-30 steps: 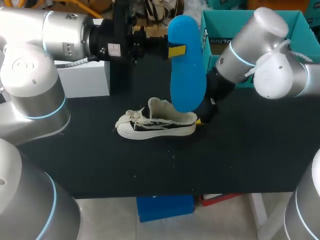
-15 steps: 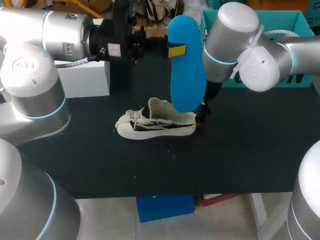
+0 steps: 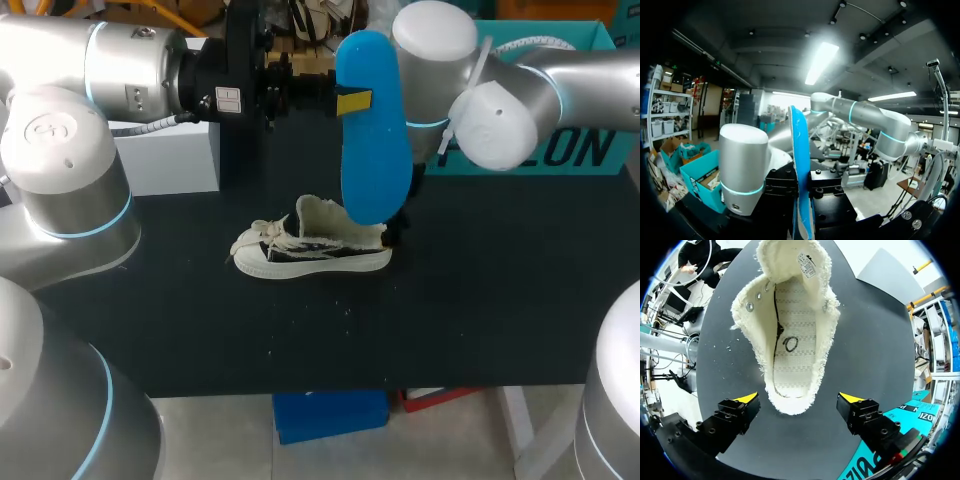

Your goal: Take the shoe out of the shoebox, open the shoe tongue, remove and reinsert the insole, then place the shoe into the shoebox

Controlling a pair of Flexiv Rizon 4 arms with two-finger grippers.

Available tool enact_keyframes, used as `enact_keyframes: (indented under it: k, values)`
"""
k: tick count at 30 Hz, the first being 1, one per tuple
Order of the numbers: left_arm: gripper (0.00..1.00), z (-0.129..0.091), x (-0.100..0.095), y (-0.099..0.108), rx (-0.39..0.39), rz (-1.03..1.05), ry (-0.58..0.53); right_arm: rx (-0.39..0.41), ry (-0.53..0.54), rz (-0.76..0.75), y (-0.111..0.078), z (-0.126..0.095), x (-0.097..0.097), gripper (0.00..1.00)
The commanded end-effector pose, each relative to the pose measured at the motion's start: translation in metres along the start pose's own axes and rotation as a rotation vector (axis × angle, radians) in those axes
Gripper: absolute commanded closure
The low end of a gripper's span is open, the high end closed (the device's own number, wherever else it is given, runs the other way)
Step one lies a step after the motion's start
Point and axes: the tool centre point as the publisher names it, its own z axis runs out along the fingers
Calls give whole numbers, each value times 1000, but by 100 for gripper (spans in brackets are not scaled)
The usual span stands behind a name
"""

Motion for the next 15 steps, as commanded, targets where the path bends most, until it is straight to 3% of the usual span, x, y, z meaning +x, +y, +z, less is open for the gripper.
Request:
enact_keyframes:
  k: [1,15]
  values:
    - [100,1,1,1,0,1,-3,57,1,8,9,1,0,0]
    - [100,1,1,1,0,1,-3,59,9,24,17,3,1,0]
